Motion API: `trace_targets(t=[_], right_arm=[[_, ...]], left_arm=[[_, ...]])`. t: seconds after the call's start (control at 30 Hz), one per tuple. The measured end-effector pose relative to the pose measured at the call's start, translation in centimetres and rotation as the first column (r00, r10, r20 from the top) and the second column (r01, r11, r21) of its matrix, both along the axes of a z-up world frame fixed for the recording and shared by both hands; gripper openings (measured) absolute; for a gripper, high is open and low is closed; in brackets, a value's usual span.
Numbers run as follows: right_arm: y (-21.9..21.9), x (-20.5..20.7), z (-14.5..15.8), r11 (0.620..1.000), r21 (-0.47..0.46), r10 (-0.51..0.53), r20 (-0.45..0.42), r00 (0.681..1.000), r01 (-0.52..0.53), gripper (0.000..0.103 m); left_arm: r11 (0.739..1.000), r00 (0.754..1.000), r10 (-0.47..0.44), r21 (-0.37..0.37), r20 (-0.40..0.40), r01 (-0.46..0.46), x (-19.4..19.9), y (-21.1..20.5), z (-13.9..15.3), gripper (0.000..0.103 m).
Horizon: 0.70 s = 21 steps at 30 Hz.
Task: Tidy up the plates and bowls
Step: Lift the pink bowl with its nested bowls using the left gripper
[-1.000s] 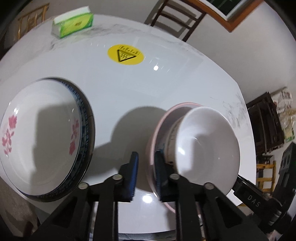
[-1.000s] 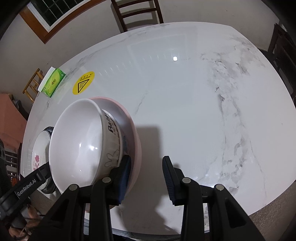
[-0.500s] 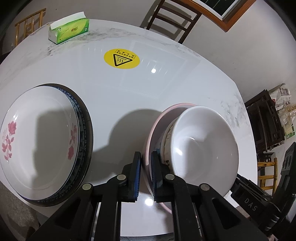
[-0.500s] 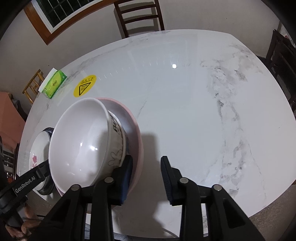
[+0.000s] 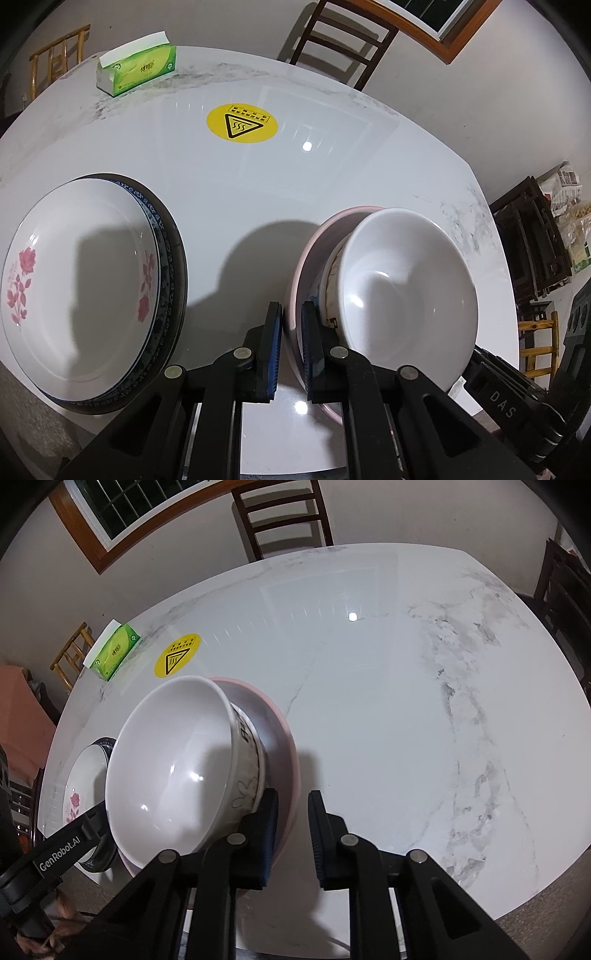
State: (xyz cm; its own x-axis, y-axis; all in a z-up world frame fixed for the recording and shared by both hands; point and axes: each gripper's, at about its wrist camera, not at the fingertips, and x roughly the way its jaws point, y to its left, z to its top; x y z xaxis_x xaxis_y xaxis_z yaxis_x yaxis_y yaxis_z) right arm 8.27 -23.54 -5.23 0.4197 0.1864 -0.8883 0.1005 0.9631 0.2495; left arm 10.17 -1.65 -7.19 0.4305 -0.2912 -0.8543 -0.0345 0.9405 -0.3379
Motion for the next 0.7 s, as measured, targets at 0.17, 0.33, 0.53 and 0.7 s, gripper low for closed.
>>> trace_targets(t=[0.17, 0.33, 0.53, 0.7], right_arm=[[0.22, -0.04, 0.04, 1.000, -0.004, 0.001, 0.012, 1.000, -0.001, 0.013], [0.10, -0.04, 0.01, 1.000, 0.002, -0.005, 0.017, 1.000, 0.005, 0.013], [0.06, 0.03, 0.00, 1.000, 0.009, -0.013, 0.022, 1.000, 0.013, 0.013], [0.01, 0.10, -0.01, 1.000, 0.015, -0.016, 0.022, 1.000, 0.016, 0.013]], left_arm=[[1.000, 1.000, -0.001, 0.004, 0.001, 0.001, 0.08, -0.06, 0.05, 0.006], [1.000, 1.000, 0.003, 0.002, 0.003, -0.003, 0.08, -0.04, 0.03, 0.006], [1.000, 1.000, -0.002, 0.009, 0.013, 0.002, 0.06, 0.06, 0.00, 0.006], [1.000, 1.000, -0.008, 0.018, 0.017, 0.007, 0.09, -0.02, 0.09, 0.006]])
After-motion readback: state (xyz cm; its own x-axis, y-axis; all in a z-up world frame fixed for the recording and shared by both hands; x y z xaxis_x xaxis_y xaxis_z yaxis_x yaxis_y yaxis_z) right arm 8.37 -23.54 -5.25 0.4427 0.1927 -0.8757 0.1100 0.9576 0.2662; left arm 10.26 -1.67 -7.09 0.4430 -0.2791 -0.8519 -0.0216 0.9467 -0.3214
